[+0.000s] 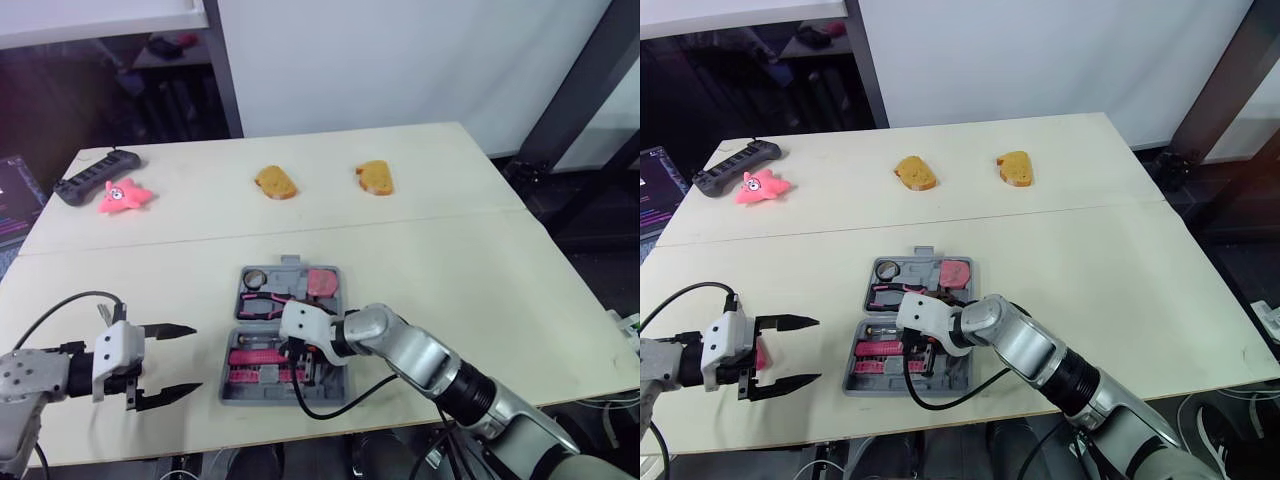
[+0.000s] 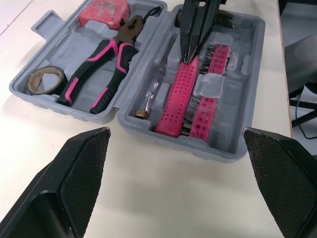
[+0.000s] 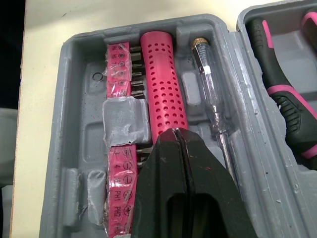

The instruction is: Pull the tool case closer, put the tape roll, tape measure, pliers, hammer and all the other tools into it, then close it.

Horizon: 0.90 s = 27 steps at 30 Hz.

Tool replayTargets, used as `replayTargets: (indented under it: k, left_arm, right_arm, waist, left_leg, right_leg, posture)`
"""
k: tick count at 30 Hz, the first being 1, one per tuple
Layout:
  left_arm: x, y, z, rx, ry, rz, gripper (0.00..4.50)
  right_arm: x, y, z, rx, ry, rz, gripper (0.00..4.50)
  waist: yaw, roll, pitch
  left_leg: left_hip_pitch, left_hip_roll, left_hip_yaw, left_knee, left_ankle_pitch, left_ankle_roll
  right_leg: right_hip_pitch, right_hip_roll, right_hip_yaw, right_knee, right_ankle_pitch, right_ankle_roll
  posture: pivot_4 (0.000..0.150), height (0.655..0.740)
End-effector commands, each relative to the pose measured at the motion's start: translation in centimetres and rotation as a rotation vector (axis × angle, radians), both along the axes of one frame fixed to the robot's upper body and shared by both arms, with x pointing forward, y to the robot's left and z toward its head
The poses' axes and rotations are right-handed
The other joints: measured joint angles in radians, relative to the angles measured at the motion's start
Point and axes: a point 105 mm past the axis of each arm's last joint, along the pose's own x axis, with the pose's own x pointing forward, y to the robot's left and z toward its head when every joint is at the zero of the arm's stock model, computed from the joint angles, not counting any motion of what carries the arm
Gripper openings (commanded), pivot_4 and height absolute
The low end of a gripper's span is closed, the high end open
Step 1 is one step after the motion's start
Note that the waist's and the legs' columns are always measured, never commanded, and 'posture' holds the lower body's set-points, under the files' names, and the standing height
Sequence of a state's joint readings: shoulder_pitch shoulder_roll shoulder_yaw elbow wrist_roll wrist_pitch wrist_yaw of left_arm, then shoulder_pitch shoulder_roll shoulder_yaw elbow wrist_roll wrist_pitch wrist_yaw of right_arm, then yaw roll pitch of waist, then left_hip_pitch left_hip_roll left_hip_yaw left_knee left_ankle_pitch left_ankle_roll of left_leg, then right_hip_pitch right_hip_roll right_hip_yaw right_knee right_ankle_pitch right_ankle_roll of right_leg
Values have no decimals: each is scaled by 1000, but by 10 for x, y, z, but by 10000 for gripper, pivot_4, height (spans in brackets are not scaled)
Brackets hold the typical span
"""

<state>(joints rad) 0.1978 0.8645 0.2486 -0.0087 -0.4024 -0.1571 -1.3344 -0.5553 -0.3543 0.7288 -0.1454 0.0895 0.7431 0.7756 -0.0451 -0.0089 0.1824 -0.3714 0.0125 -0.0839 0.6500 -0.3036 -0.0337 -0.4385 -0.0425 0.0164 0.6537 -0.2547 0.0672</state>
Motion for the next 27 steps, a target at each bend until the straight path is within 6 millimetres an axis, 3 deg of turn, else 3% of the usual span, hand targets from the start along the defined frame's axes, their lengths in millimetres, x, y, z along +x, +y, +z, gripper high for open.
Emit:
replayTargets:
  k: [1,10,18,22,25,27]
  left_arm:
    - [0,1,3,14,-8,-3,45000]
    - [0,2,3,18,-10,-1,45000]
    - [1,3,3,22,-10,5,45000]
    - [2,3,3,17,-7,12,45000]
    - [3,3,1,12,-7,18,45000]
    - [4,3,0,12,-4,23,45000]
  right_arm:
    - [-5,-8,-20,-77,47,-8,215]
    - [-11,-43,-68,-336,176,-97,215]
    - [-13,-47,-76,-396,201,-122,215]
    - [6,-10,-18,-63,28,-61,215]
    - [5,-5,24,125,-73,-6,215]
    - [1,-13,44,198,-107,9,215]
  waist:
    - [0,0,0]
    - [3,1,-7]
    - [8,3,-27]
    - [6,2,-29]
    - [3,2,-26]
    - [3,2,-24]
  left_leg:
    - [0,0,0,0,0,0]
    - [16,0,0,-3,0,0]
    - [18,-2,0,-3,0,1]
    - [18,-2,-1,-3,0,1]
    - [15,-2,0,-3,0,1]
    - [14,-2,0,-3,0,1]
  right_leg:
    - [0,0,0,0,0,0]
    - [16,0,0,-3,-1,0]
    - [19,-2,0,-5,-2,1]
    - [20,-2,0,-5,-2,1]
    - [17,-1,0,-4,-2,2]
    - [15,-1,0,-4,-2,2]
  posture:
    - [1500,7400]
    - [1500,7400]
    - [1500,7400]
    - [1500,7400]
    - [1500,7400]
    - [1500,7400]
